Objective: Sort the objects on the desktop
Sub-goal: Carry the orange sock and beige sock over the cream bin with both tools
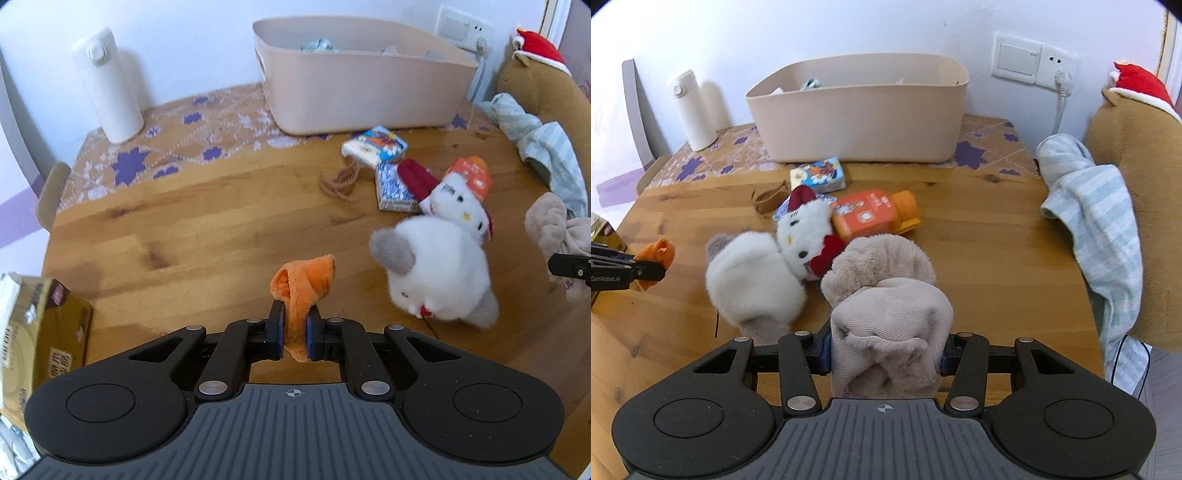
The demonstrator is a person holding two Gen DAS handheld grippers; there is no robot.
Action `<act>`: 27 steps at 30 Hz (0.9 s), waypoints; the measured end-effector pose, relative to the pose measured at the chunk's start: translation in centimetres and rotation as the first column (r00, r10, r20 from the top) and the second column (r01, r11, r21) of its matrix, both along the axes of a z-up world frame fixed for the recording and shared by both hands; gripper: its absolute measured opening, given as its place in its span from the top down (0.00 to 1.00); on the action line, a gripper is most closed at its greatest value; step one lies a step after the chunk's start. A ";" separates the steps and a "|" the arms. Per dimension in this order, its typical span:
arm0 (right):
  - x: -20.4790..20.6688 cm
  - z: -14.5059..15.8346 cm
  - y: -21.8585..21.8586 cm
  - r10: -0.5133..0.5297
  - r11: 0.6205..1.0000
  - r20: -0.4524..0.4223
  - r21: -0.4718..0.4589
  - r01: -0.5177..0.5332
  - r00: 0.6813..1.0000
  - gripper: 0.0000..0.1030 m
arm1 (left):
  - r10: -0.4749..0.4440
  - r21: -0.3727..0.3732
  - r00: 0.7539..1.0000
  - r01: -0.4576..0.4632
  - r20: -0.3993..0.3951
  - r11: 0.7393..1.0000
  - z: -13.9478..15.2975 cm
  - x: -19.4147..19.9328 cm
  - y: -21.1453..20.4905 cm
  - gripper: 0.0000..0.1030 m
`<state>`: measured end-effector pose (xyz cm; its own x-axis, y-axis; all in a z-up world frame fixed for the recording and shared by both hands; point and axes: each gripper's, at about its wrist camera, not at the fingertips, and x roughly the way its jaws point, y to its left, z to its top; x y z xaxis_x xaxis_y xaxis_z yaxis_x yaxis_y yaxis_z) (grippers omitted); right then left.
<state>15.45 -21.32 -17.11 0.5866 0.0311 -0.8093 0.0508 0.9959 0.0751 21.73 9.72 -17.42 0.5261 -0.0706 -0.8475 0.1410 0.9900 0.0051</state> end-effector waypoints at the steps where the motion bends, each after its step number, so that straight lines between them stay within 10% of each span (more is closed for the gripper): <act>1: 0.0 0.2 -0.2 -0.002 1.000 0.005 -0.002 0.002 1.000 0.56 | -0.007 0.004 1.000 0.007 0.010 1.000 0.4 0.0 -0.1 0.90; 27: 5.2 11.4 -5.6 0.053 0.993 0.287 -0.121 -0.019 0.957 0.55 | -0.045 -0.005 0.964 0.048 0.261 0.999 11.3 6.0 -4.9 0.90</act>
